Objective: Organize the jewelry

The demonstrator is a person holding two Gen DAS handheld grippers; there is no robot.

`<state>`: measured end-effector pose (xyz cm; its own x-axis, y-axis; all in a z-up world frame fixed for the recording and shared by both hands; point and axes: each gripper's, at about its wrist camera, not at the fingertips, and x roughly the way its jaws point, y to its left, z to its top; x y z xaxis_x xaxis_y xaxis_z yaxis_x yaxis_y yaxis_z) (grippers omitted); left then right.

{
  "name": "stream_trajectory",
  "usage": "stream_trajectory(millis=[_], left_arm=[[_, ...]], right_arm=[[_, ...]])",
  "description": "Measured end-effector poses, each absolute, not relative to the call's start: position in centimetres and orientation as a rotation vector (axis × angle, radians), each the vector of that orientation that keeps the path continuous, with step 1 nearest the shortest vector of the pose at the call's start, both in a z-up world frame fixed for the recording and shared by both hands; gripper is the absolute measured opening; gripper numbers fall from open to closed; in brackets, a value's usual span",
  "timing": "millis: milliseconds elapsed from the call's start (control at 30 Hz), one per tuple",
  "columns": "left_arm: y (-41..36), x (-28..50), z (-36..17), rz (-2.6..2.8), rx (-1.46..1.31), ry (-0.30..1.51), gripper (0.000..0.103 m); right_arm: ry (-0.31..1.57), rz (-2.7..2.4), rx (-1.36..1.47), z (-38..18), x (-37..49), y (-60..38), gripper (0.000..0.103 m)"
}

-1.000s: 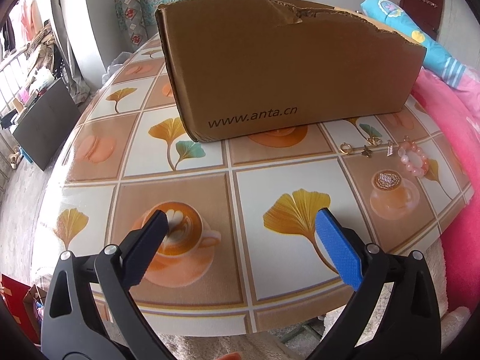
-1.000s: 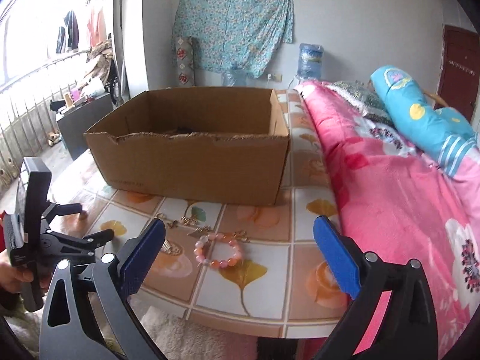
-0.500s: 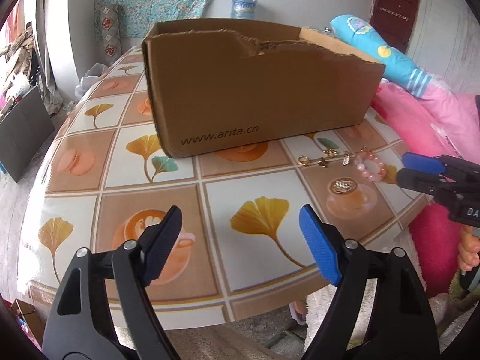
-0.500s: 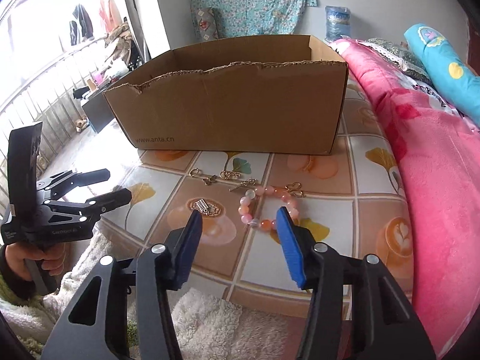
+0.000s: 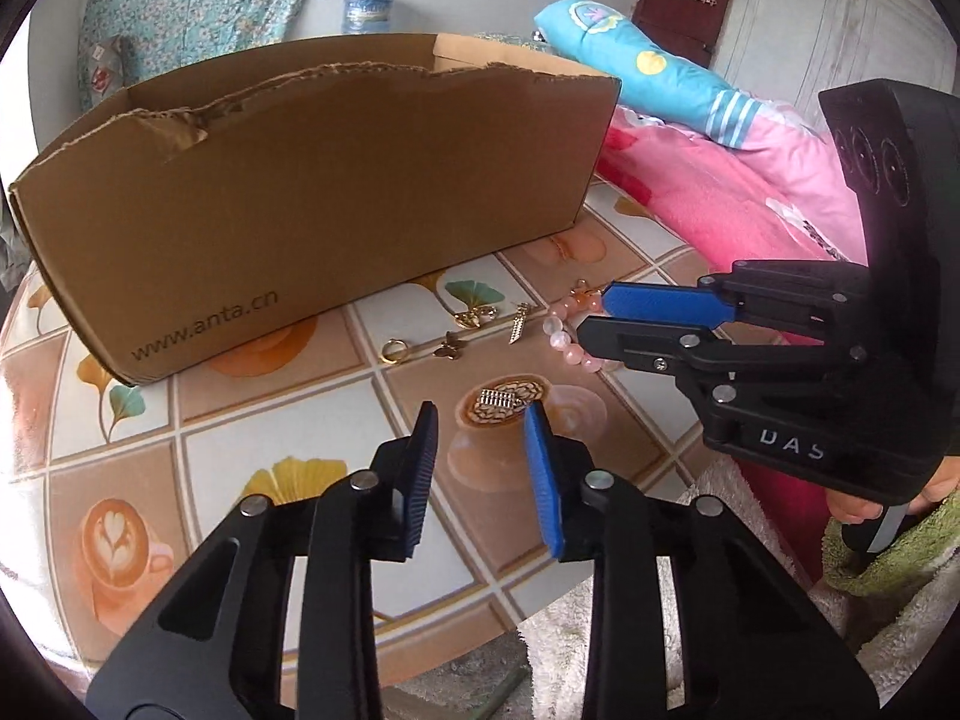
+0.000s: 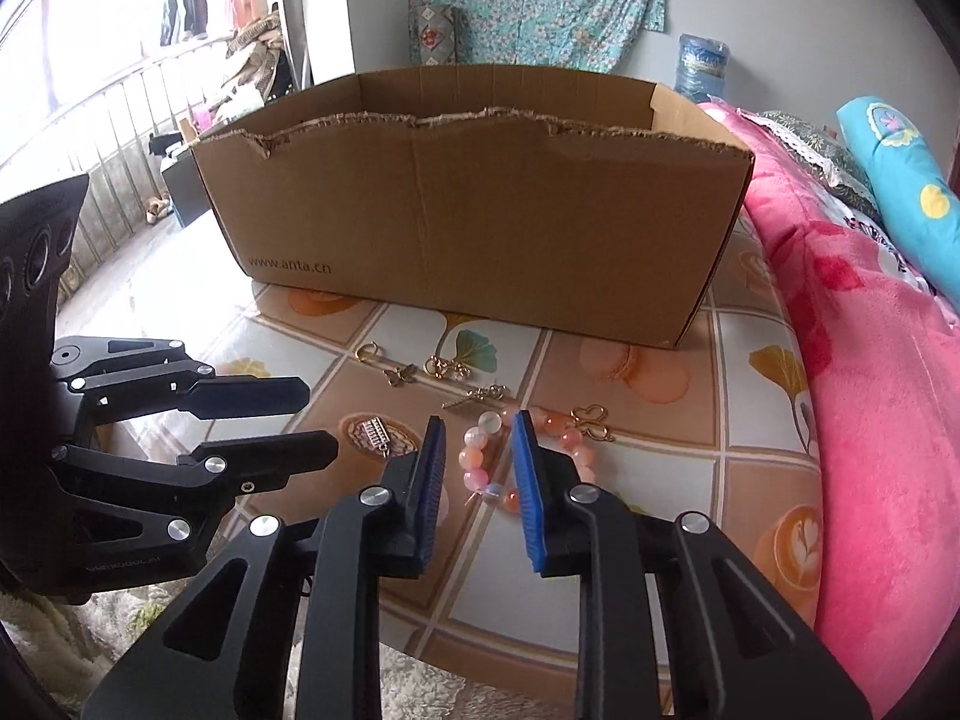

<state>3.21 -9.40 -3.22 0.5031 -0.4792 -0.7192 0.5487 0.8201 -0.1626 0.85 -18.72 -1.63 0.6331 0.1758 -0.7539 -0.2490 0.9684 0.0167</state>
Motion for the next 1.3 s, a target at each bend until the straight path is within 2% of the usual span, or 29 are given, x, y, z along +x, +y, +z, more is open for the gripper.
stream_trajectory(millis=[100, 233, 667, 867, 1300], left_arm=[[-10.2, 3.4, -3.7, -0.627, 0.112, 0.860, 0.024], [-11.0, 3.5, -3.8, -0.615, 0.141, 0.855, 0.024], [-13.2, 3.8, -3.7, -0.561, 0.268, 0.828, 0.024], [-13.6, 3.4, -3.7, -0.551, 0.293, 0.822, 0.012], [-11.0, 3.2, -3.7, -0.467, 0.236, 0.832, 0.012]], right_arm=[[0.897, 0.243, -0.107, -2.5, 1.0, -18.9, 0.013], [0.906, 0.198, -0.115, -2.8, 0.7, -19.6, 0.011], [0.896, 0.147, -0.010, -2.4, 0.4, -22.2, 0.011], [0.864, 0.141, 0.017, -1.8, 0.1, -22.8, 0.011], [0.827, 0.230, 0.089, -0.3, 0.6, -21.5, 0.011]])
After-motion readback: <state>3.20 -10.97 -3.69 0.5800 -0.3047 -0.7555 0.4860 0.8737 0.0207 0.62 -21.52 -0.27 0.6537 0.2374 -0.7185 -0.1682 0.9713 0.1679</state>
